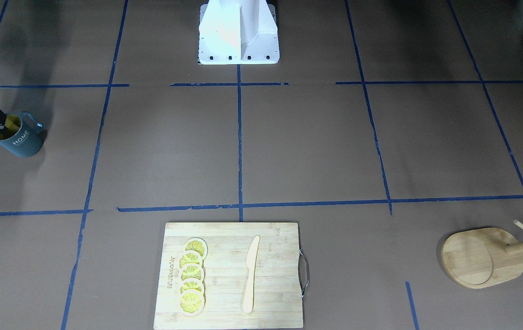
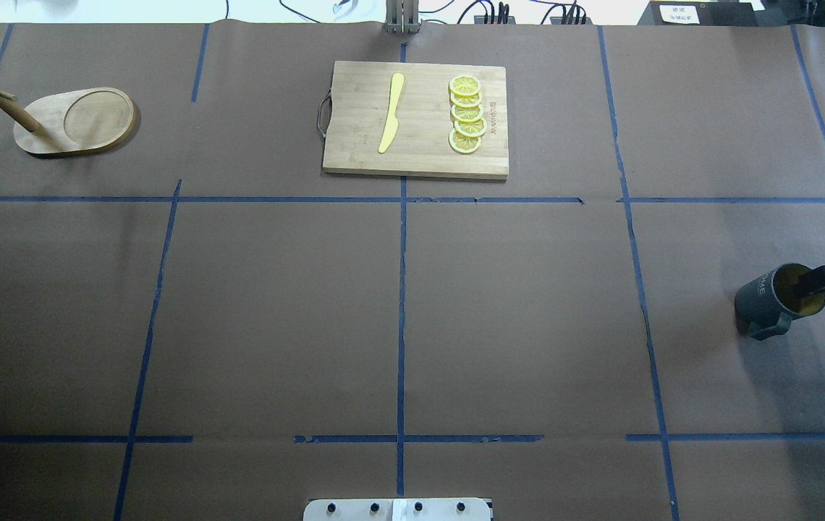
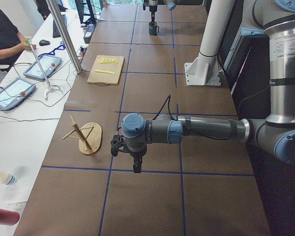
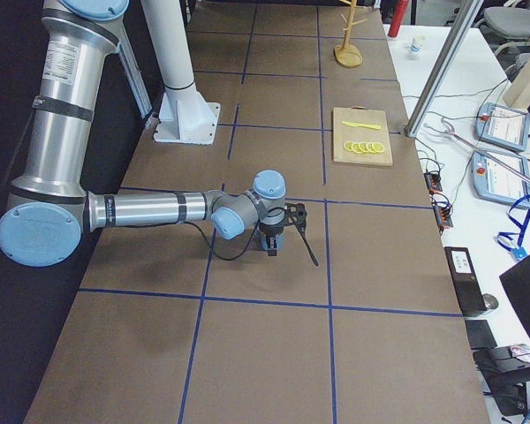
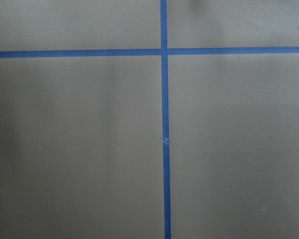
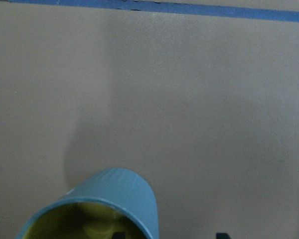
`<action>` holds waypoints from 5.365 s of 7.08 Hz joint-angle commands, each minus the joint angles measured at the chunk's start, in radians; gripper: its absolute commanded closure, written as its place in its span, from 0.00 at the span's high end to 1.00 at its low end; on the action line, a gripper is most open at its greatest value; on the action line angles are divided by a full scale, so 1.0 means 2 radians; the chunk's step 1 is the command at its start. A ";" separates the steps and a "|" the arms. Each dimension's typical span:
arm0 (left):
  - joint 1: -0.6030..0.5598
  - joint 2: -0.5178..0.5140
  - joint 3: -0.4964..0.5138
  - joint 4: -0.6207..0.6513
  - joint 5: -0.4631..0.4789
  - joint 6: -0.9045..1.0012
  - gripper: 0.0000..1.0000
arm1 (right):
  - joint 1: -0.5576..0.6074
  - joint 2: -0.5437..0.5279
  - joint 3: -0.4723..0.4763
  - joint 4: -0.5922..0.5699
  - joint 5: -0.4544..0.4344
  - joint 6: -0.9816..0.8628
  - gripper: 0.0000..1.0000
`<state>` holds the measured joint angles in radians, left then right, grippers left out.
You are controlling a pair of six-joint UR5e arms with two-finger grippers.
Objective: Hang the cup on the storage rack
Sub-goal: 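Grasp the teal mug rim with the right gripper and lift it, then set the teal mug down near the cutting board and release it, then reach the left gripper to the mug handle while the right arm withdraws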
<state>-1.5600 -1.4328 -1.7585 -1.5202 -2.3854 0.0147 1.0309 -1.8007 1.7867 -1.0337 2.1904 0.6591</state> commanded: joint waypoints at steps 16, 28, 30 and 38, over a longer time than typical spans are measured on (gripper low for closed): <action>0.001 -0.001 -0.005 -0.018 0.000 0.003 1.00 | -0.218 0.525 -0.161 -0.220 -0.097 0.420 0.99; 0.362 -0.164 -0.020 -0.430 0.199 -0.243 0.99 | -0.067 0.324 0.055 -0.219 0.012 0.333 1.00; 0.444 -0.230 0.014 -0.433 0.284 -0.248 1.00 | -0.049 0.302 0.055 -0.220 0.012 0.281 1.00; 0.519 -0.325 0.185 -0.620 0.302 -0.188 0.92 | -0.028 0.298 0.053 -0.220 0.015 0.249 1.00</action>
<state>-0.5319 -2.0573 -1.4119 -2.7583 -1.7967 -0.3584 0.9760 -1.2059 1.8932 -1.4742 2.2210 1.1568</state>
